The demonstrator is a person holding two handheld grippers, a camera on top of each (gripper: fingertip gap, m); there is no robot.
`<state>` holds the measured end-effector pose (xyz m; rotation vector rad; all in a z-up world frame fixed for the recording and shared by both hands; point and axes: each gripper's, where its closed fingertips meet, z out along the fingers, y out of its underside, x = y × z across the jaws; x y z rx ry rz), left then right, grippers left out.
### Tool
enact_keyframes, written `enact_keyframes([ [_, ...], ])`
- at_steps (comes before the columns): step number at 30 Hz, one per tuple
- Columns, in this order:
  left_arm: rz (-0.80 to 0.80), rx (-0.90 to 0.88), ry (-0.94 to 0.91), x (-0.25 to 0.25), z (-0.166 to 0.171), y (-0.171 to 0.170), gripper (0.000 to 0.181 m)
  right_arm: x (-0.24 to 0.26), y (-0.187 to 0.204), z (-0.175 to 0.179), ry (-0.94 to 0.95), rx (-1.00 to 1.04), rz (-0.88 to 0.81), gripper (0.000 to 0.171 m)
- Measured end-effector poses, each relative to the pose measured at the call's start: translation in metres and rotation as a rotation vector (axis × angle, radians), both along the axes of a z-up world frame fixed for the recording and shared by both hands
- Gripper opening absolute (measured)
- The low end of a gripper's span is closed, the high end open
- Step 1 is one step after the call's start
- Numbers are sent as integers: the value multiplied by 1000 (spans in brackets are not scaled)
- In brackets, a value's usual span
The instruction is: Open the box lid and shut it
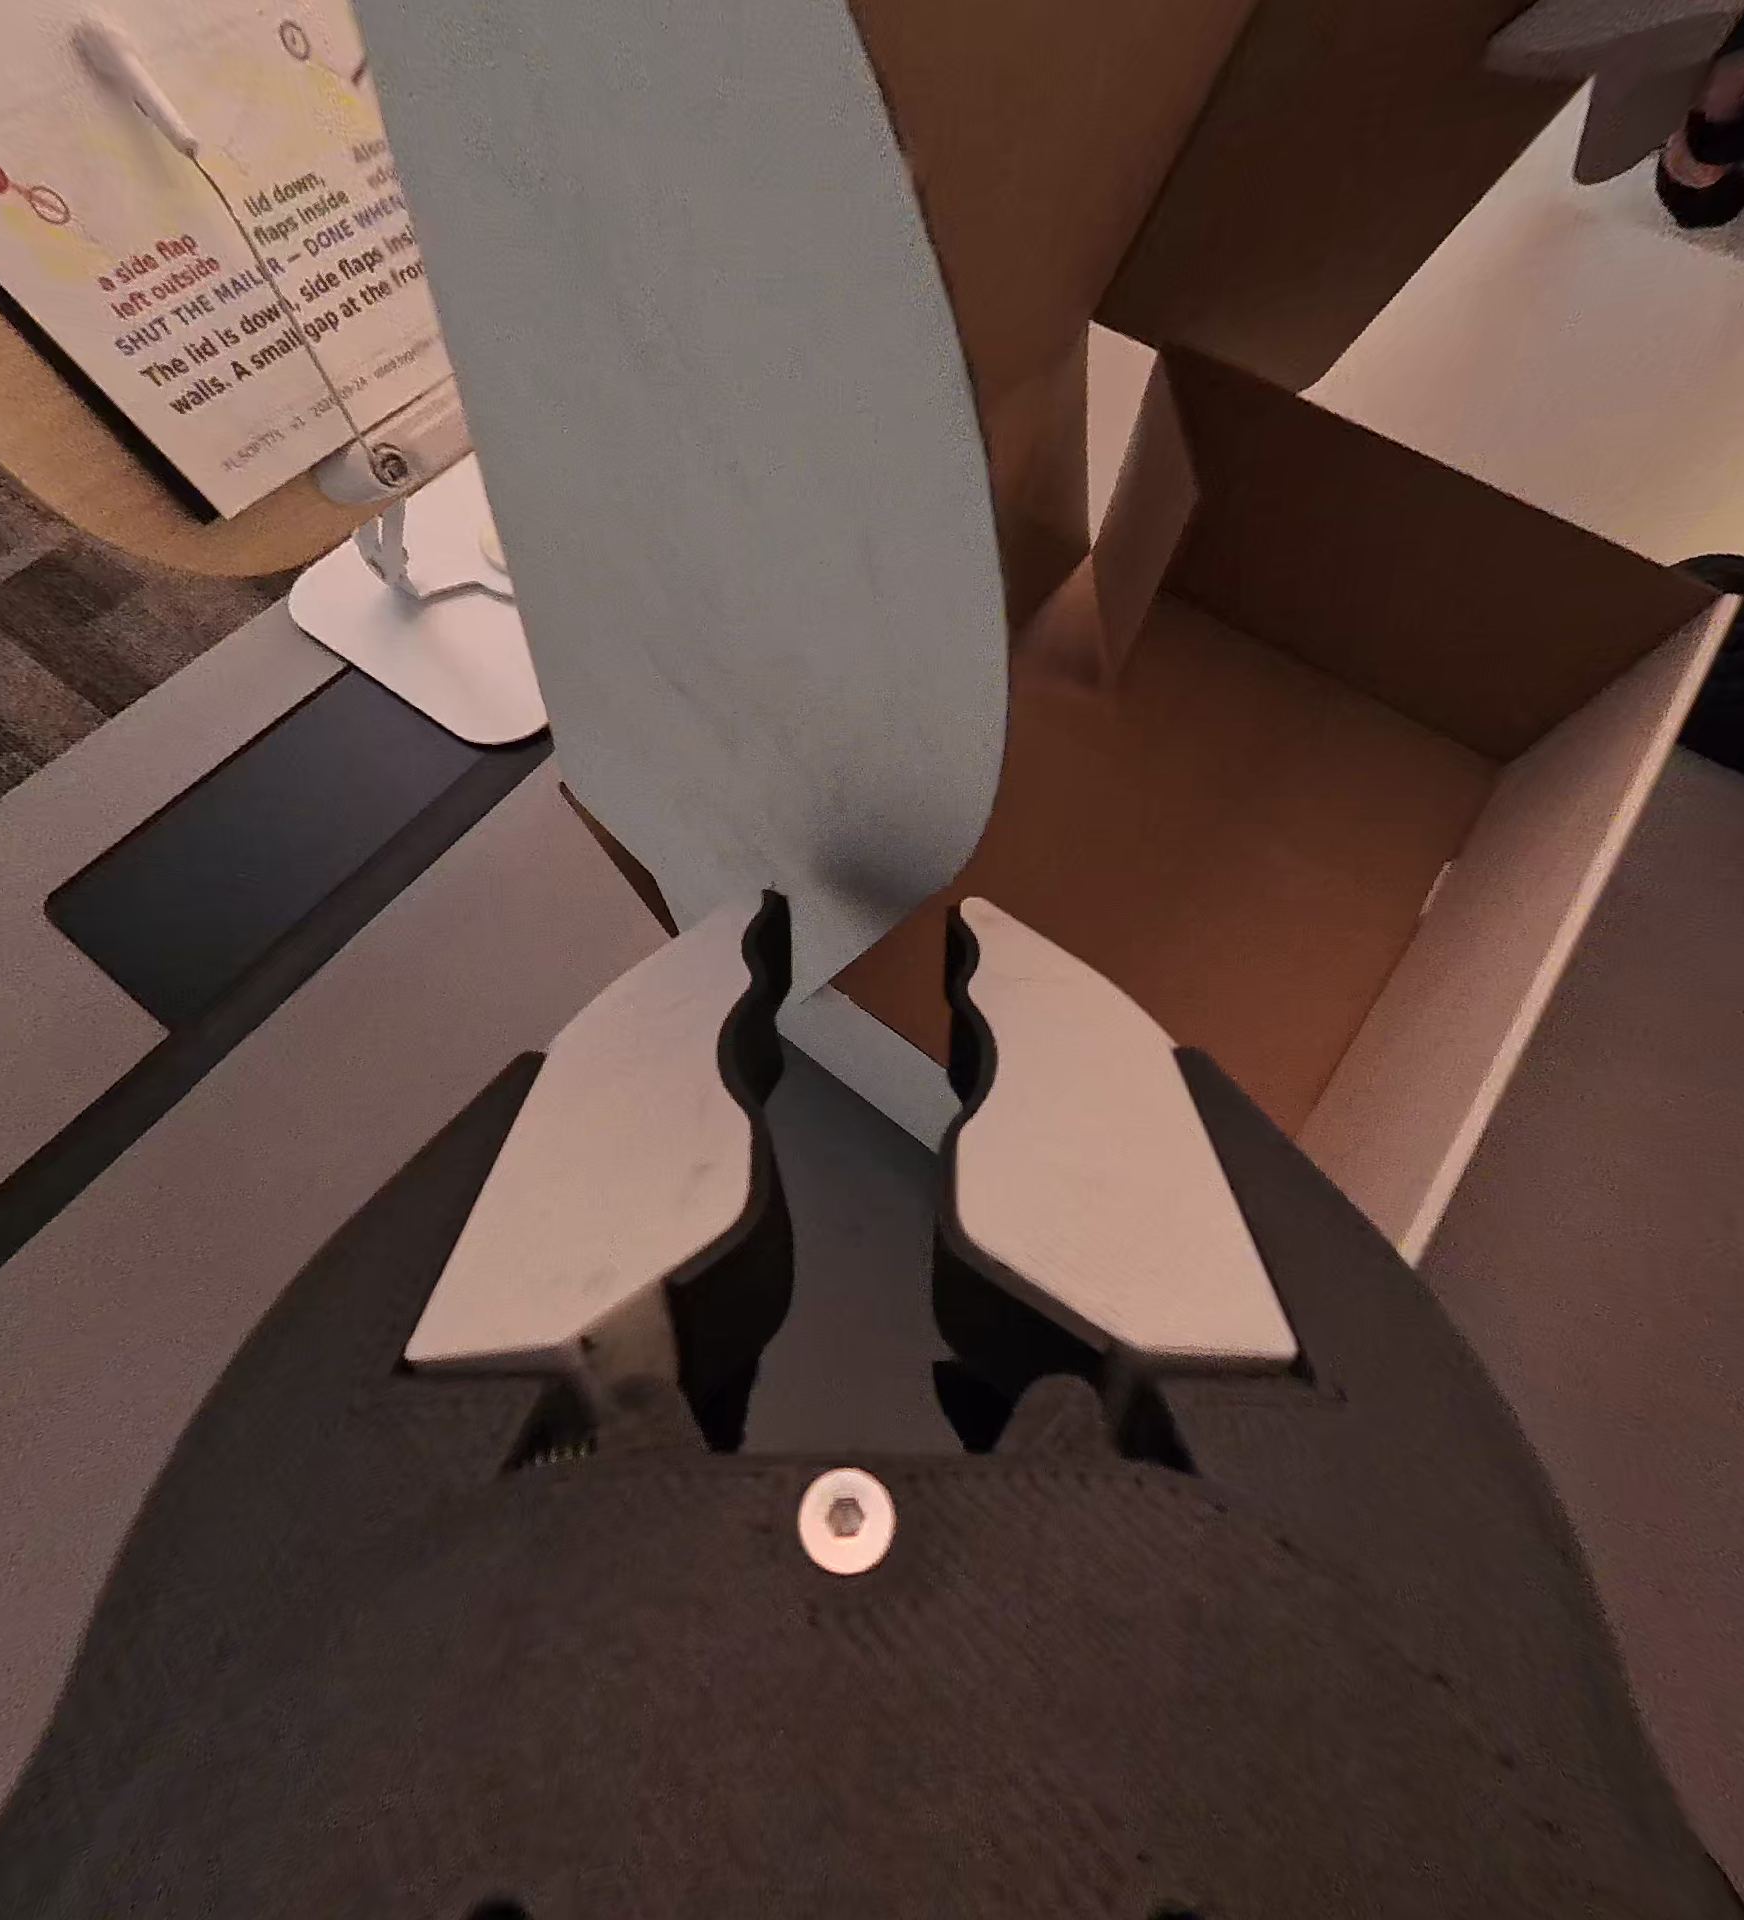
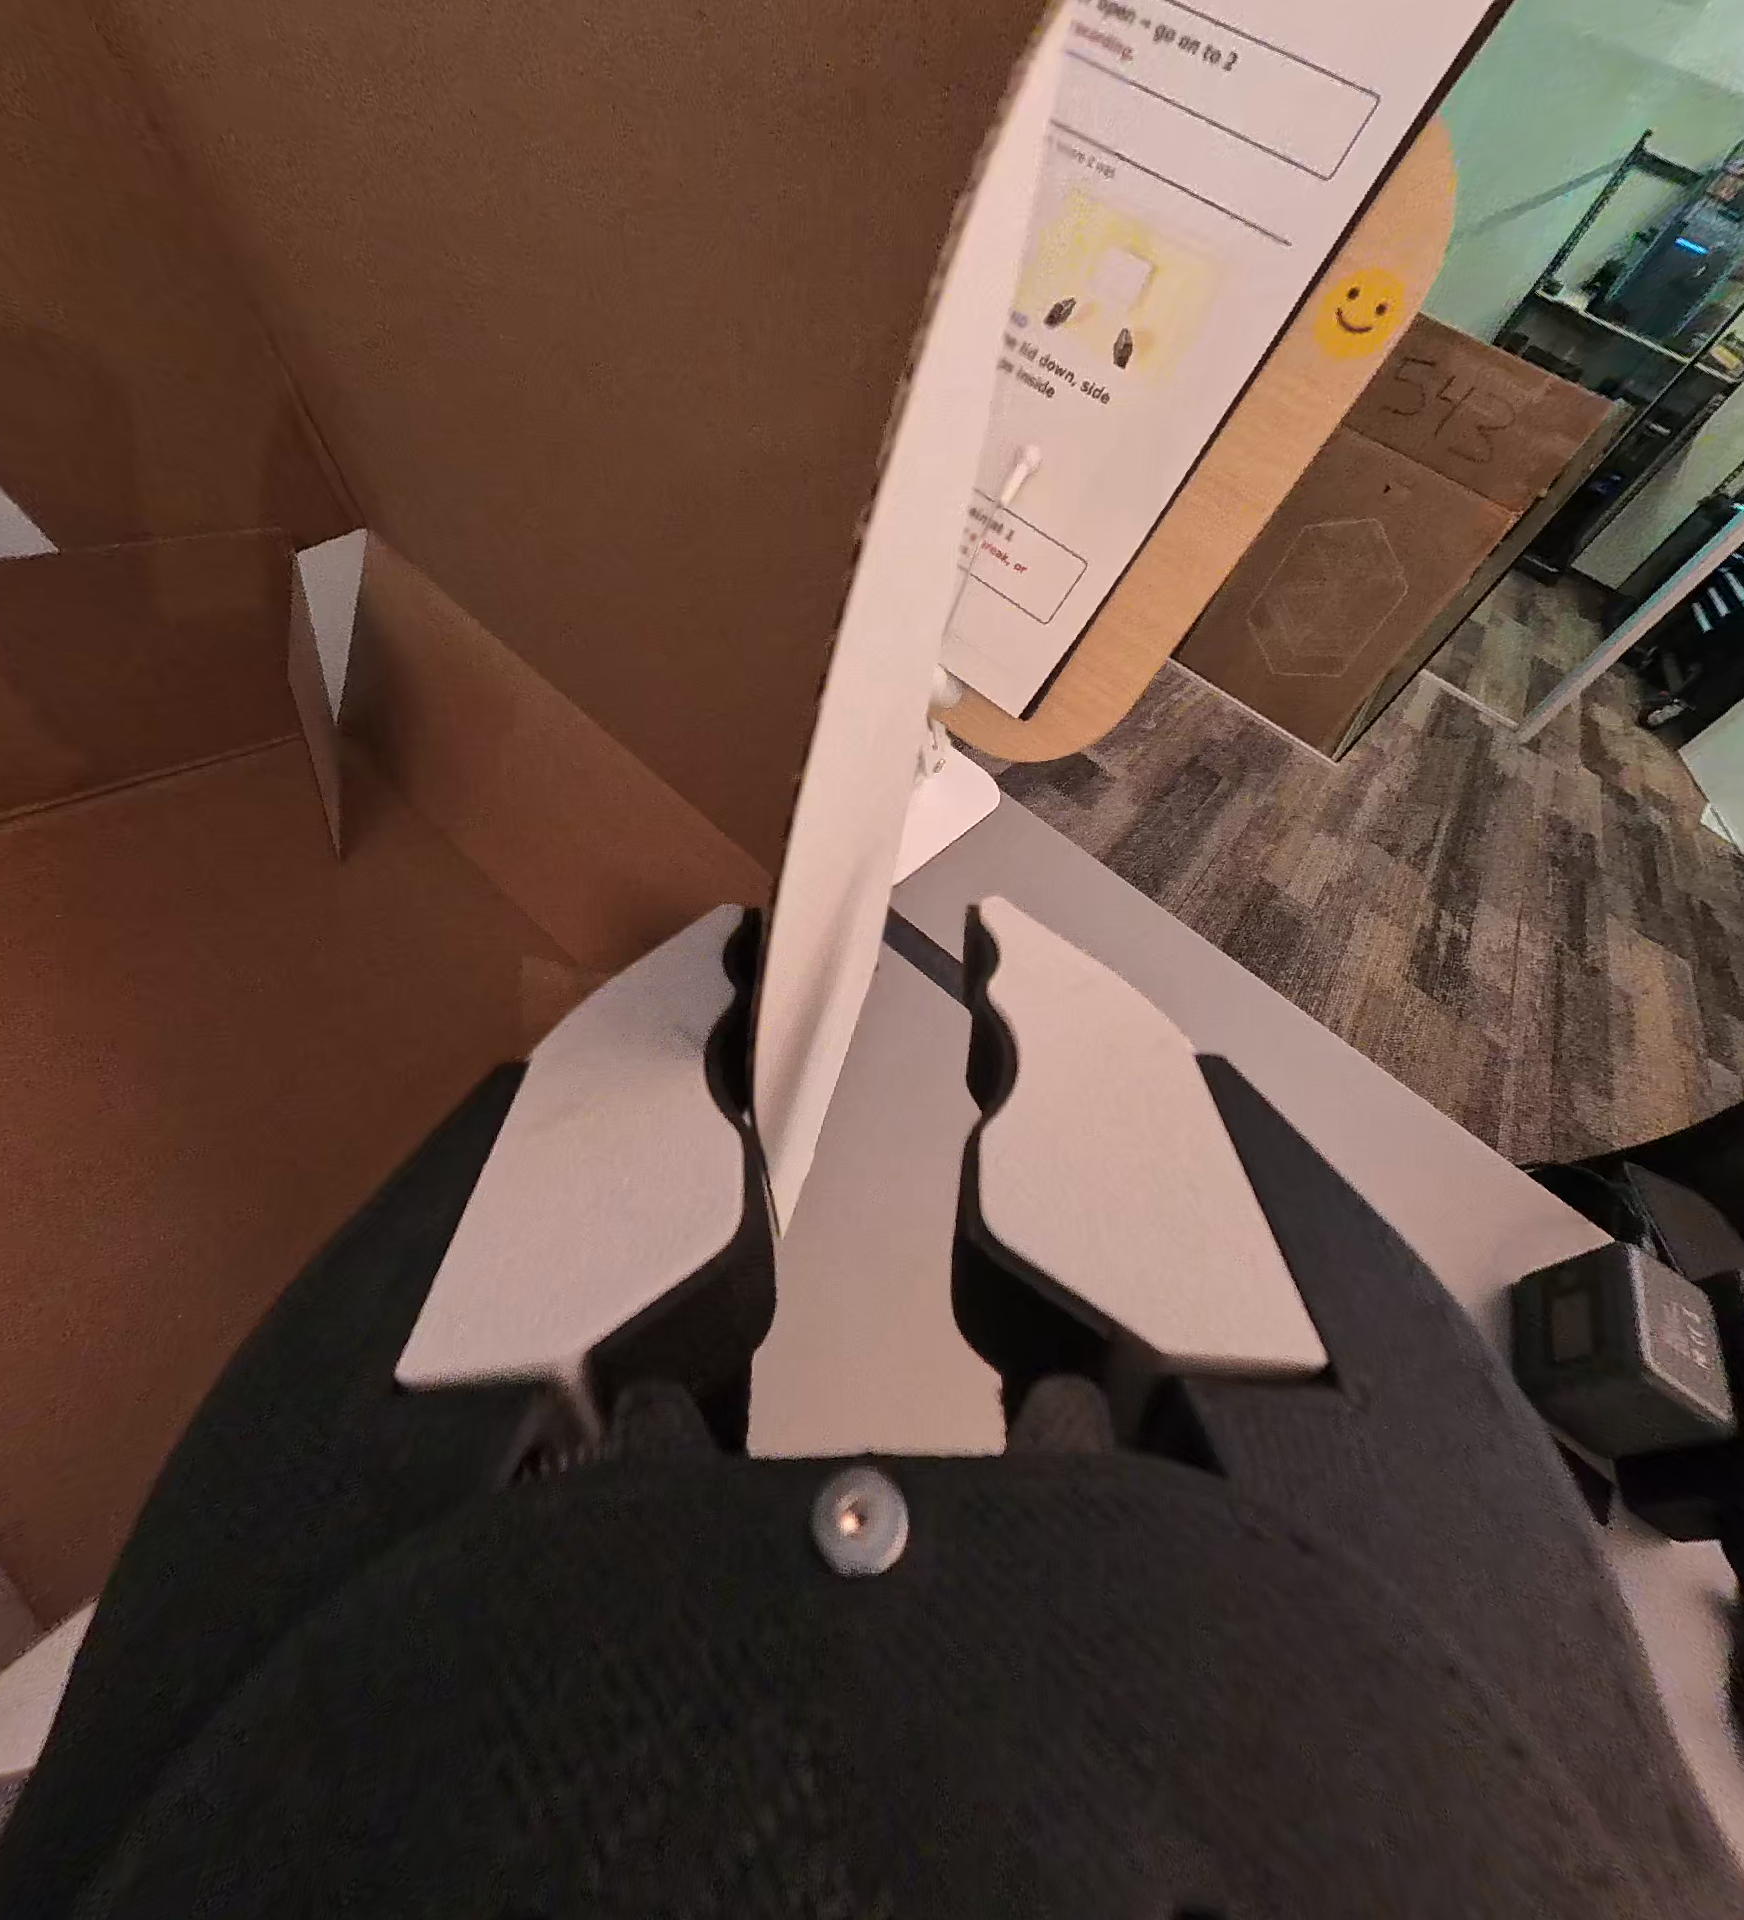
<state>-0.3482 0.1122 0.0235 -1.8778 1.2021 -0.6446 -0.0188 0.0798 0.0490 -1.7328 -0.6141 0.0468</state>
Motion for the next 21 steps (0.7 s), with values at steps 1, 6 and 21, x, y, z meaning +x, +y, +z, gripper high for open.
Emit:
enact_keyframes([
  [1, -7, -4, -2, -2, 1, -3, 31, 1, -1, 0, -1, -5, 2, 37],
  [6, -39, -36, 124, -13, -17, -16, 40, 6, -4, -3, -24, -43, 8, 29],
  [21, 92, -6, 160, 21, -50, 33, 33, 4, 17, 19, 309, 82, -31, 4],
])
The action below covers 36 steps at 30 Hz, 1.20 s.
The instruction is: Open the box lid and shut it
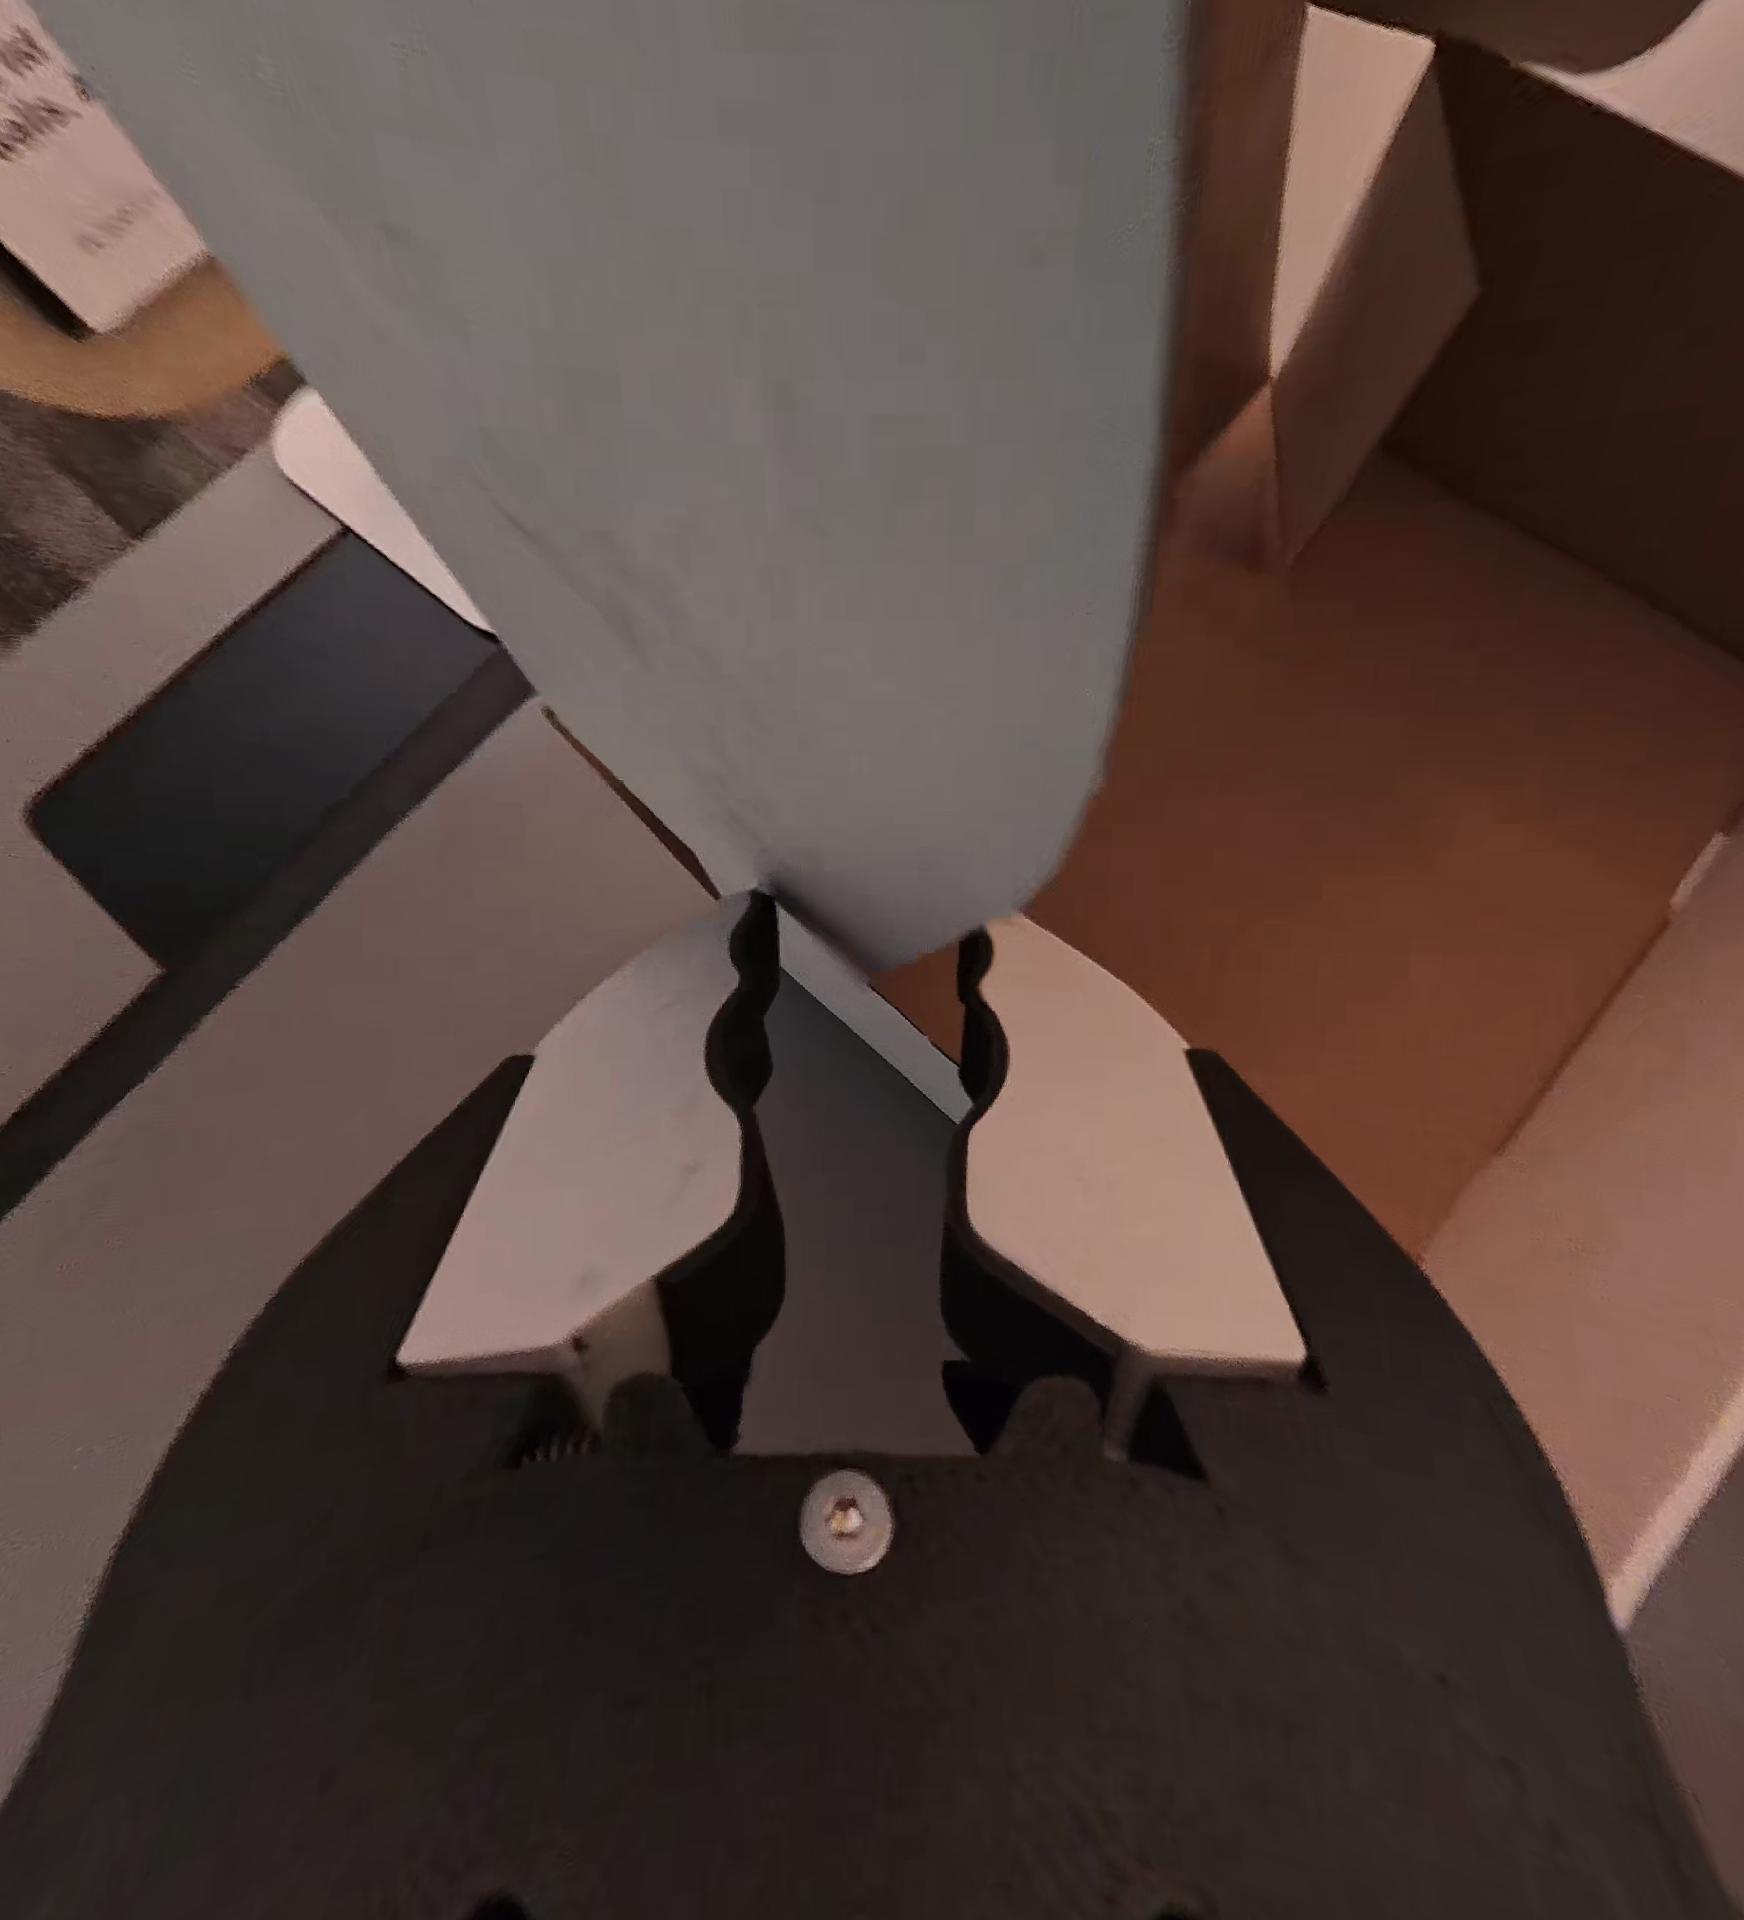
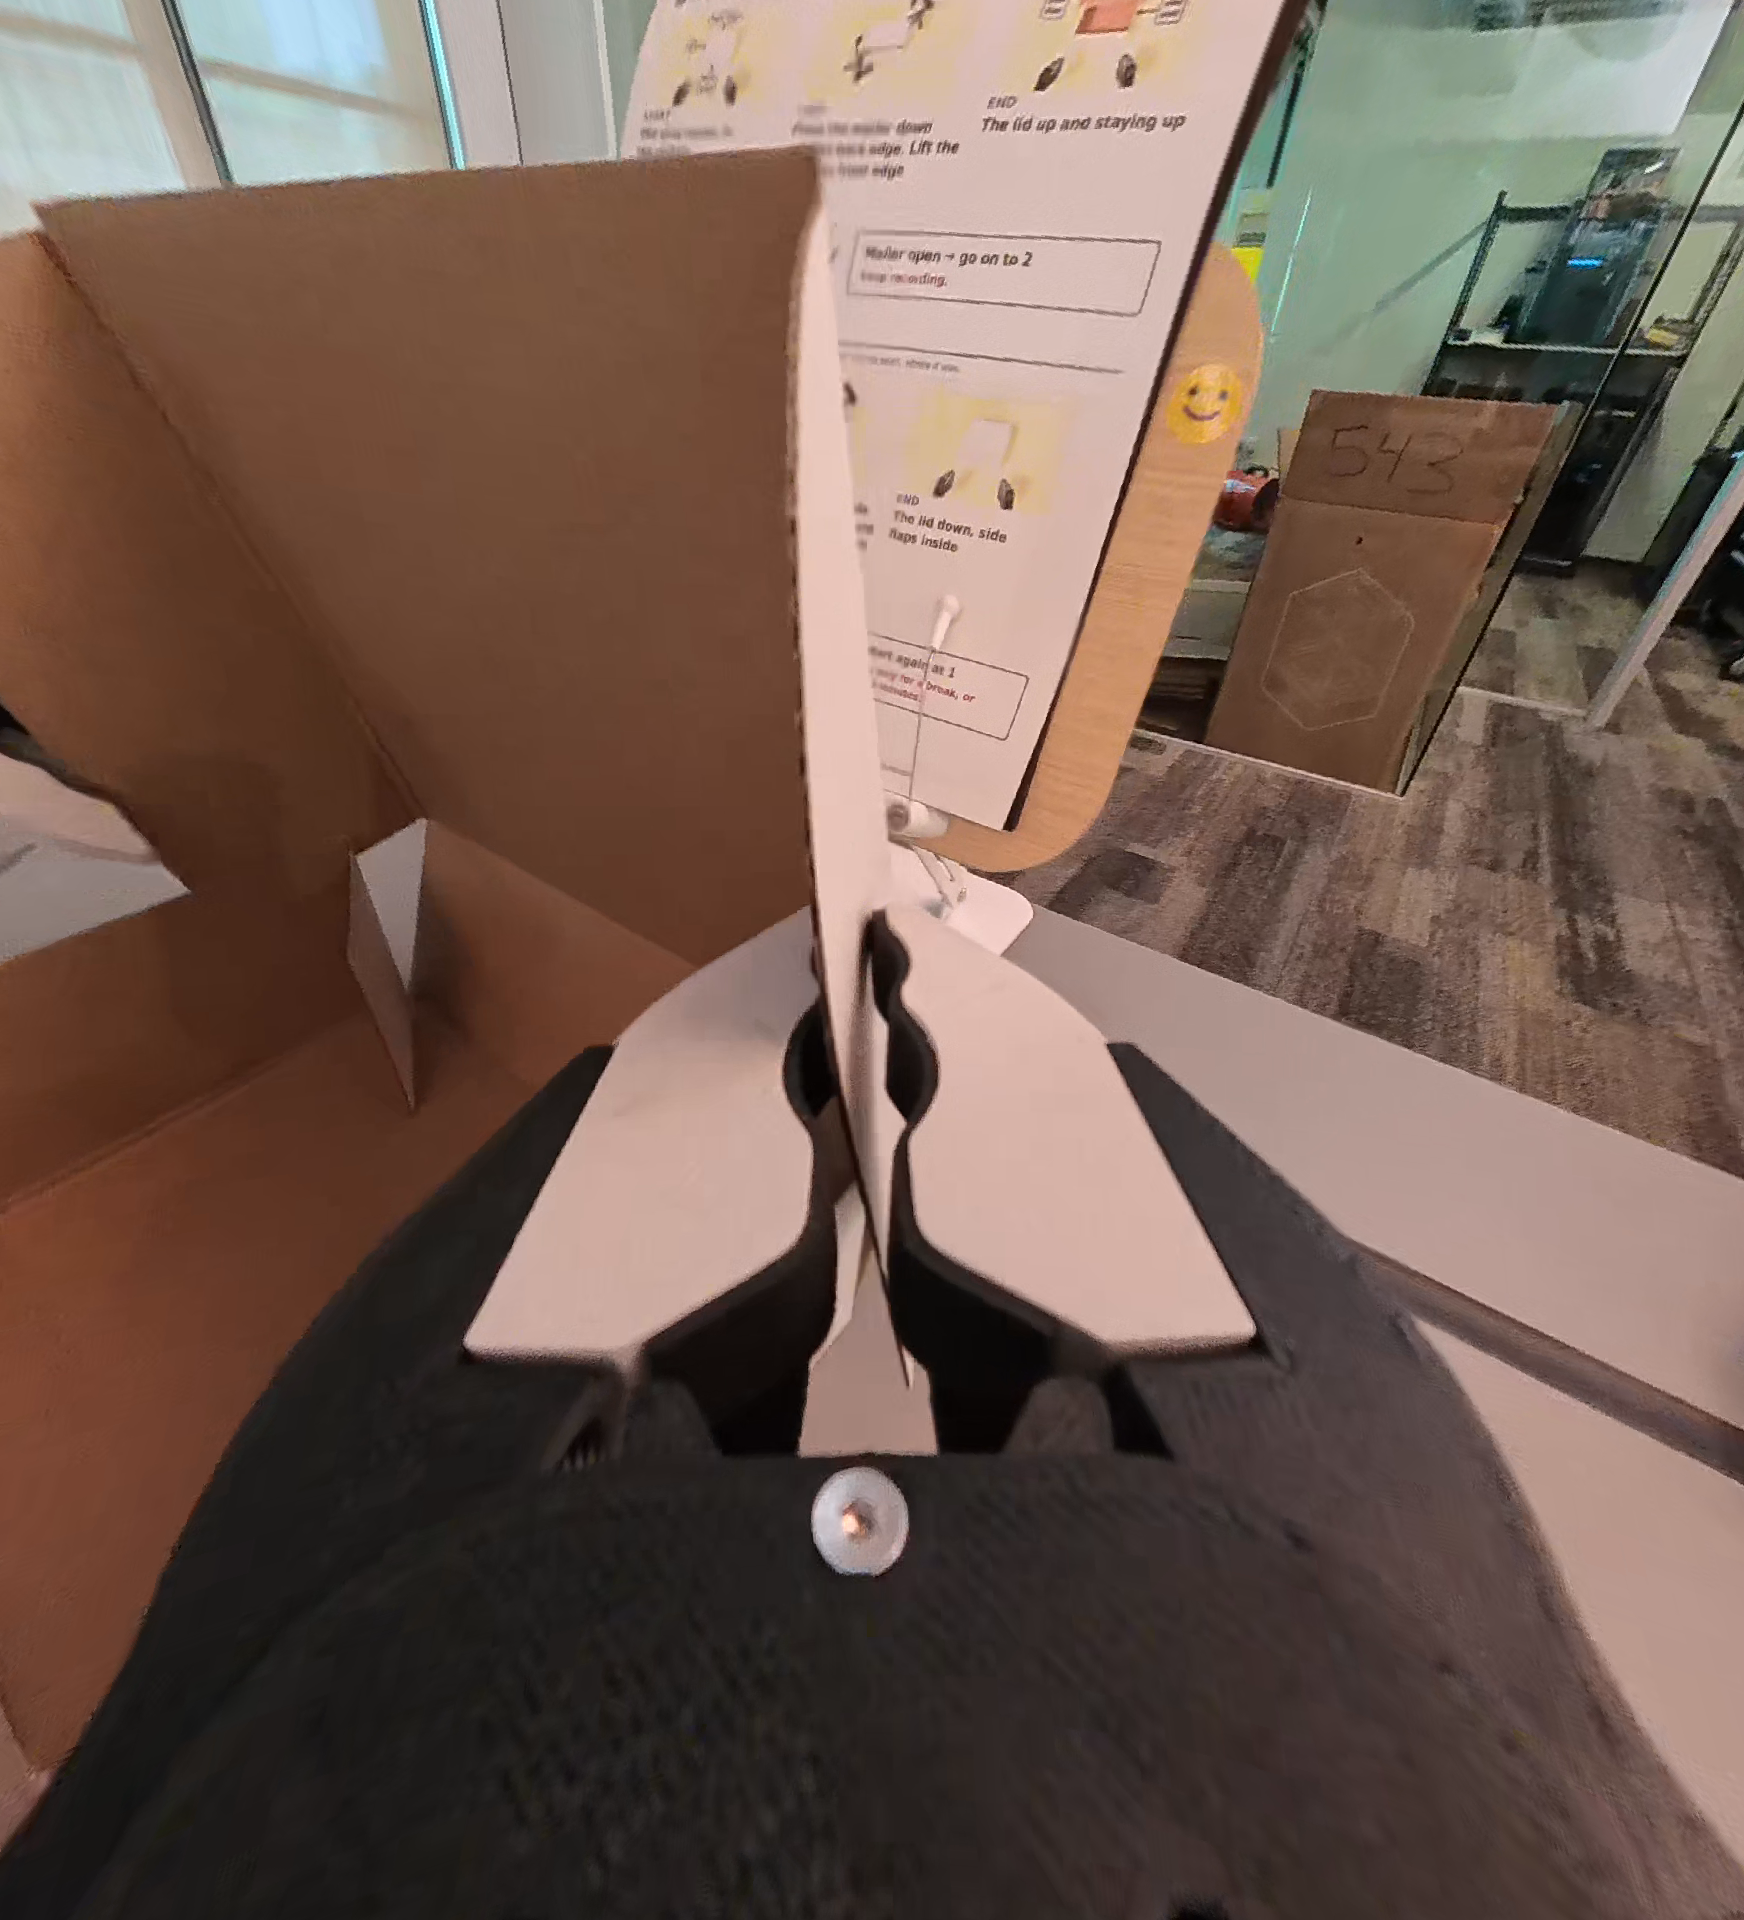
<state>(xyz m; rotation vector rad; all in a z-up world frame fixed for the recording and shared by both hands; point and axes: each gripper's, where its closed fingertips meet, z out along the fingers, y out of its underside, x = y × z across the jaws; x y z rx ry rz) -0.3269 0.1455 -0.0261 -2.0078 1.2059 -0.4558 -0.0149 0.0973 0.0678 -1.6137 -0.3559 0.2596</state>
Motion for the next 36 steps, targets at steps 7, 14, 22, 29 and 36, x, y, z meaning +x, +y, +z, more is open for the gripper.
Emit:
enact_keyframes([
  [7, 149, 146, -39, -13, 30, 18, 7, 8, -11, 17, 183, -28, 94, 9],
  [14, 232, -45, -114, -26, 36, 6, 1, 16, -14, -11, 99, -252, 107, 38],
  [22, 210, -105, -48, -28, 36, -14, 3, 7, -25, -35, -30, -414, 127, 8],
  [29, 160, -136, -47, -28, 37, -25, 5, 14, -37, -35, 26, -516, 93, 6],
  [36, 150, -121, -104, -26, 41, -18, 4, 20, -42, -35, 32, -528, 112, 6],
])
